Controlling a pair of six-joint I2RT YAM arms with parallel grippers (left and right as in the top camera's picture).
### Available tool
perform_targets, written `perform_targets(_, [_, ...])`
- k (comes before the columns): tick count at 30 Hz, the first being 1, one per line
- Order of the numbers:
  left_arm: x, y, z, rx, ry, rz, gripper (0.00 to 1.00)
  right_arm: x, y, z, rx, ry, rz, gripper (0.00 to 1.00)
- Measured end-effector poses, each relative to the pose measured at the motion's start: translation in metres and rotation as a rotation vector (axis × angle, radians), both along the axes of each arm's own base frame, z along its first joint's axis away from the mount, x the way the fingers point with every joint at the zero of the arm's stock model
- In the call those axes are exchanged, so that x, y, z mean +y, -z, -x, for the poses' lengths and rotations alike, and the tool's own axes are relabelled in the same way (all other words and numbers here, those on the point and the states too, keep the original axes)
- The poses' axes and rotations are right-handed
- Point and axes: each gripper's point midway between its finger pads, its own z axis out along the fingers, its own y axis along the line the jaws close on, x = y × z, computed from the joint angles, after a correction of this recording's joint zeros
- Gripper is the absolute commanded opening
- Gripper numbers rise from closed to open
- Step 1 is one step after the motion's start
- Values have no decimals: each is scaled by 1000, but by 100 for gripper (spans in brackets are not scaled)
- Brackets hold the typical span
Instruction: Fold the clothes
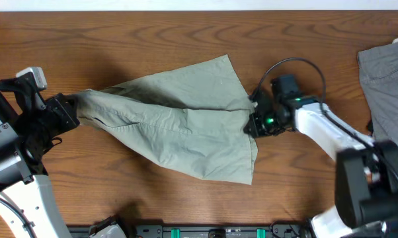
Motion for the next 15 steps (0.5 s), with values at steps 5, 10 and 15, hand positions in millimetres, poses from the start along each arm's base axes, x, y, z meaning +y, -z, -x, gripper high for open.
perform_targets(5, [0,-1,0,-2,0,-1,6,-19,-69,-21,-208,73,-45,1])
perform_targets(10, [-2,-6,3,-19,0,-11,6,-52,-129,-30,-379,199,-50,1])
perform_targets(15, [-7,-28,10,-82,6,-39,6,-93,-189,-30,-548,346,-49,1])
